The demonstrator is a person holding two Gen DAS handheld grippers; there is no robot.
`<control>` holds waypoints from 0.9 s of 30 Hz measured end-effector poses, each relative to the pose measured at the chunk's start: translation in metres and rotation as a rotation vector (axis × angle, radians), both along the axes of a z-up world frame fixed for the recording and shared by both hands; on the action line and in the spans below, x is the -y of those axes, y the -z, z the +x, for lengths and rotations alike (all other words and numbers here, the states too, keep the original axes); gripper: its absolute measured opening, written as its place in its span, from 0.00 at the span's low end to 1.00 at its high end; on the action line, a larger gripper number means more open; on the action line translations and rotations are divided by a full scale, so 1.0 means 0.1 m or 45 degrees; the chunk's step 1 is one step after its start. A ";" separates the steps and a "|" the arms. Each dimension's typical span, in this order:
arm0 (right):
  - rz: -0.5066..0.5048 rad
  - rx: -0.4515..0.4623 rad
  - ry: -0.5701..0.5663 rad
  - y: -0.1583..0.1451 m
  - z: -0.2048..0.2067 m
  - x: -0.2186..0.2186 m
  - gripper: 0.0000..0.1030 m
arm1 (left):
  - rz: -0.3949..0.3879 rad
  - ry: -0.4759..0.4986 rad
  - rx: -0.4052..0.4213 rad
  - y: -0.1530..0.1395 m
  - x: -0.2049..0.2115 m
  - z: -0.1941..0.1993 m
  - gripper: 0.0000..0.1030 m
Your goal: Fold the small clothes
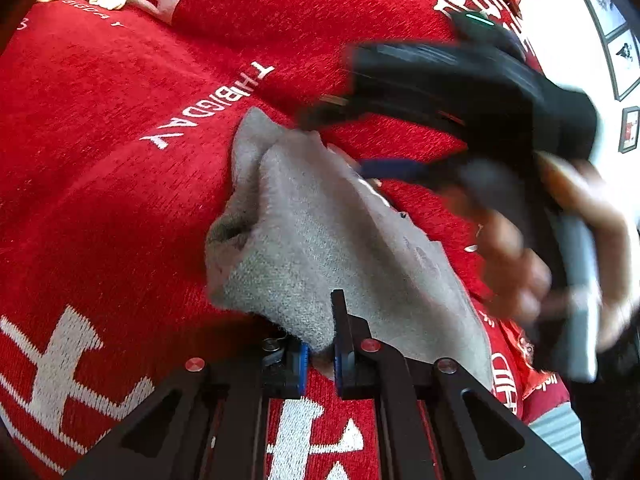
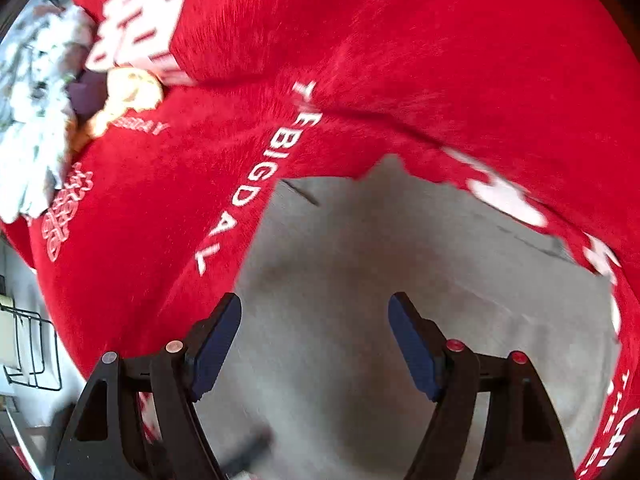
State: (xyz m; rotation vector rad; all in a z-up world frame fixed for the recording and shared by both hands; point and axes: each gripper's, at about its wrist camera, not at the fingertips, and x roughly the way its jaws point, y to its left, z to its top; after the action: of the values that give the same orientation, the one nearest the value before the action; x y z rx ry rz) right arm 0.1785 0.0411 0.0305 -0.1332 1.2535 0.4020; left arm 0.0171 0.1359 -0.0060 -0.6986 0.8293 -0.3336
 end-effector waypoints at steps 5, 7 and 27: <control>-0.109 -0.101 0.039 0.36 0.34 -0.44 0.77 | 0.040 0.024 0.051 -0.05 0.04 0.00 0.09; -0.181 -0.126 0.049 0.47 0.40 -0.58 0.83 | 0.078 0.031 0.077 -0.08 0.07 -0.01 0.09; -0.045 -0.065 0.004 0.29 0.35 -0.36 0.17 | 0.146 0.053 0.065 -0.12 0.11 -0.08 0.09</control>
State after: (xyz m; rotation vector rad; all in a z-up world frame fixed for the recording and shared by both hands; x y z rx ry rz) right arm 0.2137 0.0770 0.0017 -0.1517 1.3116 0.3823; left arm 0.0091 0.1252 0.0065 -0.5642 0.8084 -0.3370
